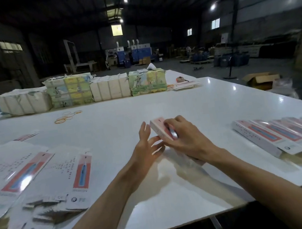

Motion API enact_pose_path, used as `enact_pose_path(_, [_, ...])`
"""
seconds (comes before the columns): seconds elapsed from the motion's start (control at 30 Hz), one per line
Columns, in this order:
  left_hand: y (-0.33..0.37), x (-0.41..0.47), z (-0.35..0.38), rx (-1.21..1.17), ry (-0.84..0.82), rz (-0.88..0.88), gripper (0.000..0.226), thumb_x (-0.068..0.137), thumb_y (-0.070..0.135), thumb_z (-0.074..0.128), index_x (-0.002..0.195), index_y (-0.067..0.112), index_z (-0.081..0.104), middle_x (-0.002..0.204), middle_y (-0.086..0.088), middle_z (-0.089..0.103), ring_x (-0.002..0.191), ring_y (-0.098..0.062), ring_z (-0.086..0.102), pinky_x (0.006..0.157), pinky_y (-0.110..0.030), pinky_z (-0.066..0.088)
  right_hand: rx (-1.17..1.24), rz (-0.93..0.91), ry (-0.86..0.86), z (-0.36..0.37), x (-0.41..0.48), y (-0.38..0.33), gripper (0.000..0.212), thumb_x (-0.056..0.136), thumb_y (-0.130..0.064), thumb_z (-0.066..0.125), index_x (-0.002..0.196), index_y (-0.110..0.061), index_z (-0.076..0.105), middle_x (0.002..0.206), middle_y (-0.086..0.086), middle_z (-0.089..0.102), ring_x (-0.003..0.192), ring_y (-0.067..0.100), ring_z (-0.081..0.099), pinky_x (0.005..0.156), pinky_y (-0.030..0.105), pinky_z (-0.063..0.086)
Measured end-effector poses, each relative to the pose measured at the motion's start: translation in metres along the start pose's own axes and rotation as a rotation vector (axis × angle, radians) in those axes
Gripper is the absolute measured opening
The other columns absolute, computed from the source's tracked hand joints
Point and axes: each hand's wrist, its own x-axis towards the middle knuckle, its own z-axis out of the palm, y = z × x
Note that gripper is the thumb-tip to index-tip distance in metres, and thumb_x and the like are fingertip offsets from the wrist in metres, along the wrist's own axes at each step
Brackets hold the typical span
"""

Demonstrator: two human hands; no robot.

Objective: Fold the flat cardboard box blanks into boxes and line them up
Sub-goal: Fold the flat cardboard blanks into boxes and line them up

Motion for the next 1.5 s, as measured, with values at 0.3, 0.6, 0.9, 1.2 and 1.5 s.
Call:
enact_pose_path(0.3, [-0.013, 0.007, -0.014, 0.186, -0.196, 0.064, 0.031, 0.101, 0.029, 0.068, 0.13, 0.023, 0.073, 0.112, -0.013, 0.076, 0.111, -0.029, 0.073, 0.095, -0.03, 0.058, -0.595, 0.351, -0.11, -0.077, -0.066, 0.097, 0.033, 0.107, -0.035, 0.051, 0.137, -0.022, 0.052, 0.136, 0.001, 0.058, 0.114, 0.018, 0.058, 0.103, 0.035, 0.048])
enact_pose_path(0.6, [-0.014, 0.005, -0.01, 0.231, -0.219, 0.092, 0.026, 0.102, 0.016, 0.064, 0.126, 0.02, 0.076, 0.107, -0.015, 0.076, 0.105, -0.025, 0.072, 0.094, -0.029, 0.057, -0.85, 0.464, -0.041, -0.104, -0.094, 0.134, 0.043, 0.103, -0.028, 0.062, 0.143, -0.02, 0.051, 0.138, 0.0, 0.058, 0.125, 0.02, 0.057, 0.107, 0.039, 0.048])
enact_pose_path(0.9, [-0.008, -0.003, -0.008, 0.326, -0.178, 0.098, 0.025, 0.103, 0.016, 0.06, 0.121, 0.02, 0.076, 0.1, -0.007, 0.075, 0.097, -0.019, 0.07, 0.091, -0.028, 0.055, -0.587, 0.149, -0.021, -0.045, 0.0, 0.051, 0.024, 0.107, -0.03, 0.051, 0.12, -0.016, 0.064, 0.115, 0.005, 0.069, 0.106, 0.025, 0.064, 0.084, 0.04, 0.057])
enact_pose_path(1.2, [0.006, -0.005, -0.009, 0.488, -0.033, 0.082, 0.02, 0.101, 0.024, 0.063, 0.117, 0.024, 0.075, 0.089, 0.002, 0.072, 0.069, -0.014, 0.058, 0.066, -0.024, 0.048, -0.408, 0.055, -0.131, 0.034, 0.014, 0.029, 0.014, 0.101, -0.029, 0.047, 0.1, -0.022, 0.058, 0.079, -0.003, 0.066, 0.075, 0.026, 0.065, 0.065, 0.037, 0.05])
enact_pose_path(1.5, [0.093, -0.022, -0.108, 1.646, 0.674, -0.153, 0.037, 0.104, 0.008, 0.047, 0.139, 0.008, 0.058, 0.141, -0.018, 0.059, 0.132, -0.037, 0.052, 0.107, -0.044, 0.047, -0.291, 0.052, -0.121, 0.038, 0.019, 0.041, 0.014, 0.099, -0.026, 0.05, 0.099, -0.027, 0.065, 0.081, -0.007, 0.07, 0.08, 0.023, 0.064, 0.065, 0.034, 0.043])
